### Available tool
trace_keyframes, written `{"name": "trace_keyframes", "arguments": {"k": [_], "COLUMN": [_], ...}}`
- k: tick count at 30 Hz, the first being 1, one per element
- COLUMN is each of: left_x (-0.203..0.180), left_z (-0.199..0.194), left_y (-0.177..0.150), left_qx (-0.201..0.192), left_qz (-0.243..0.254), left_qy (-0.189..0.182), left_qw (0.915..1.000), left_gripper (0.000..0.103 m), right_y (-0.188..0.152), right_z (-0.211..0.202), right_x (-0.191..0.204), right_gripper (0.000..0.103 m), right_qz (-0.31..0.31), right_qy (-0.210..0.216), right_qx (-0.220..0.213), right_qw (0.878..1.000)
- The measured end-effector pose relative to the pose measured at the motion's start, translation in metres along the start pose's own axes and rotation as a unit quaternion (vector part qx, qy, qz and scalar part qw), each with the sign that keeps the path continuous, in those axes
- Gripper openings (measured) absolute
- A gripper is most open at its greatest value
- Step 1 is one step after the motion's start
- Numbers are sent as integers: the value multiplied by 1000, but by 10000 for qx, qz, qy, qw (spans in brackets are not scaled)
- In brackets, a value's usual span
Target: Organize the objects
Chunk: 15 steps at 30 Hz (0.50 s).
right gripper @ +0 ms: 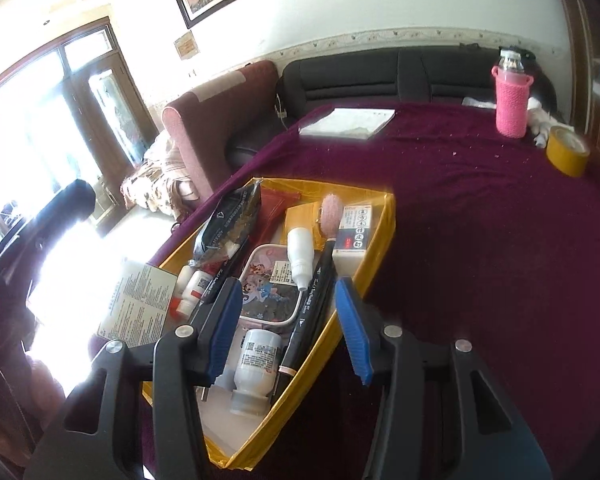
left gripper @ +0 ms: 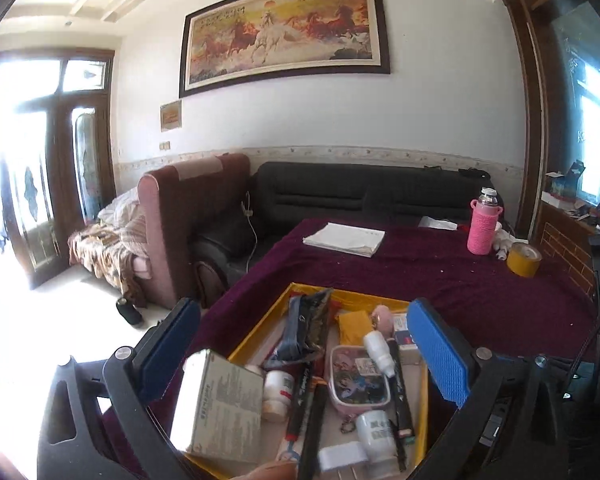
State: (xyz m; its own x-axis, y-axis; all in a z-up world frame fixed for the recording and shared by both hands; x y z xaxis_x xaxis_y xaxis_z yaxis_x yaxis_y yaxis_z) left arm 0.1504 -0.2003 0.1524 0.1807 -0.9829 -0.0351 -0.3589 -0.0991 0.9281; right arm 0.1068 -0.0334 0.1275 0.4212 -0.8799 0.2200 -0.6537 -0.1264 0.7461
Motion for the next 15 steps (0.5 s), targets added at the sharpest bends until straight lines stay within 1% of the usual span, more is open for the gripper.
{"name": "trace_keyframes", "arguments": {"k": [1,2,5,8,9,12,15], "left_x": [-2,-2,0,12,18,34,48], "left_z": [2,6,5,-5,-8,-16,-22], "left_y": [-3,-7,-20,-33,-36,-44,-53], "left_qx": [145,348,616,782,807,832,897], "left_qz": [-38,-71,-95,-353,-399,-377,-471], "left_qy": [-214,-328,-219,37,188,647,946], "left_qw": [9997,9988,9978,9963,9958,9937,9904], "left_gripper": [102,102,102,102,102,102,102], "right_y": [-2,-4,-9,-16,-19,-25,-34], "right_z": [-4,-7,-14,-17,-16,-14,-11], "right_x": [2,3,5,4,5,10,23], "right_gripper": [53,54,54,54,54,54,54], "right_qz": [-56,-119,-227,-246,-255,-302,-505], "right_qy": [-46,-95,-289,-559,-624,-715,-814], "right_qx": [-53,-98,-213,-284,-298,-337,-364], "right_qw": [10000,9998,9991,9977,9973,9964,9947]}}
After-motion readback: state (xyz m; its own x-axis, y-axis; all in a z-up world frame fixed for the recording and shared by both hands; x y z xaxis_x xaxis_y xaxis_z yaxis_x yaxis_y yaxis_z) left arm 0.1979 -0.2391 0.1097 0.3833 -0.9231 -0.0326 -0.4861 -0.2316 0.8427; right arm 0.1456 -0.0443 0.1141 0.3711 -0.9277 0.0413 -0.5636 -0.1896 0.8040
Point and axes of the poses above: each gripper's, at about its wrist camera, not at the fingertips, and z roughly the way its jaws point, x to its left, y to its top, the point moved 2 cm from there along z, roughly the way its jaws point, and after that the axes turned 4 degrees about -y, right-handed, at the moved point
